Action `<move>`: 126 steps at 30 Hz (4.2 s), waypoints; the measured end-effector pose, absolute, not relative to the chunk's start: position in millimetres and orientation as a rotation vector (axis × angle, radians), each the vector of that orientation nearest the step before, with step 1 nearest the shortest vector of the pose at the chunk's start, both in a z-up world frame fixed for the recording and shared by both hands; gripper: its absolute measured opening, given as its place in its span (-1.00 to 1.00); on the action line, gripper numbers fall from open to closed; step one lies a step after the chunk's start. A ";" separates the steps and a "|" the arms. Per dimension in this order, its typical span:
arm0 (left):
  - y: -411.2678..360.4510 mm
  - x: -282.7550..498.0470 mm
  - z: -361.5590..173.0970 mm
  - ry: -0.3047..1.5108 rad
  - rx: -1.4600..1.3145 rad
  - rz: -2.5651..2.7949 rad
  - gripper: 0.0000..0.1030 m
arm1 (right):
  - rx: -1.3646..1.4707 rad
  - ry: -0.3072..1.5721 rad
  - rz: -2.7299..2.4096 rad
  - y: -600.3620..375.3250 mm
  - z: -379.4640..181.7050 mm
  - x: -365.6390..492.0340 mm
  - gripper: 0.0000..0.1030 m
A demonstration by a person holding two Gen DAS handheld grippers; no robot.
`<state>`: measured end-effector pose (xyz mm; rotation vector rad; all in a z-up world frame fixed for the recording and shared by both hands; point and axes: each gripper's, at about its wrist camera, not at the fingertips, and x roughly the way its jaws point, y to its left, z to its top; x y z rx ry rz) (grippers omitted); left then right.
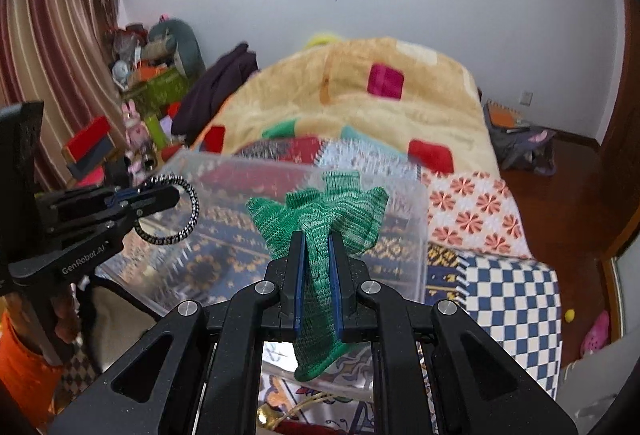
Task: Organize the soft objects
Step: 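Lift the glove and bracelet and carry both over the clear box, then open the right tool over the box while the left tool releases the bracelet inside, then grasp the white cloth bag with the right tool while the left tool grasps the black-strapped bag, then lift both bags and carry them over the clear box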
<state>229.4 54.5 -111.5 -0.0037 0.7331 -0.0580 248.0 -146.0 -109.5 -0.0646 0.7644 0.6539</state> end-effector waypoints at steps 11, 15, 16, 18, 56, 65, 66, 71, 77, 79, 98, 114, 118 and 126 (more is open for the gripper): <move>49.3 231.7 -115.5 0.768 0.025 -0.046 -0.50 | -0.140 0.841 0.675 -132.1 -119.4 245.1 -0.64; 47.5 223.7 -105.8 0.737 0.032 -0.040 -0.25 | -0.137 0.826 0.679 -133.4 -112.9 240.8 -0.42; 47.1 221.3 -102.9 0.730 0.032 -0.040 -0.23 | -0.136 0.817 0.678 -134.0 -110.4 239.3 -0.31; 46.6 215.2 -95.5 0.712 0.033 -0.040 -0.15 | -0.132 0.792 0.672 -136.6 -103.3 235.0 -0.10; 45.8 99.5 -113.4 0.698 -0.094 -0.037 0.98 | -0.061 0.737 0.653 -168.9 -100.4 147.1 0.71; 48.7 103.2 -129.3 0.734 -0.130 -0.062 0.36 | -0.052 0.862 0.718 -159.8 -134.1 152.9 0.22; 48.9 103.9 -131.1 0.735 -0.131 -0.062 0.18 | -0.052 0.863 0.723 -160.1 -134.0 151.9 0.16; 48.2 107.7 -137.7 0.762 -0.139 -0.094 -0.44 | -0.045 0.866 0.757 -159.5 -132.7 147.6 -0.42; 42.9 98.1 -128.2 0.714 -0.117 -0.114 -0.64 | -0.059 0.834 0.762 -159.2 -127.1 143.6 -0.63; 41.2 93.8 -122.9 0.698 -0.114 -0.123 -0.66 | -0.051 0.816 0.762 -162.0 -121.6 143.3 -0.65; 42.0 85.1 -40.9 0.487 -0.081 -0.111 -0.70 | -0.001 0.613 0.707 -185.5 -55.6 143.5 -0.65; 63.2 149.6 -32.1 0.451 -0.091 -0.051 -0.69 | -0.038 0.521 0.658 -166.0 -35.6 190.7 -0.65; 60.8 170.4 -49.9 0.493 -0.082 -0.047 -0.69 | -0.062 0.560 0.657 -154.0 -51.8 203.6 -0.65; 51.6 204.0 -101.4 0.629 -0.046 -0.051 -0.70 | -0.123 0.685 0.617 -142.2 -95.8 229.7 -0.65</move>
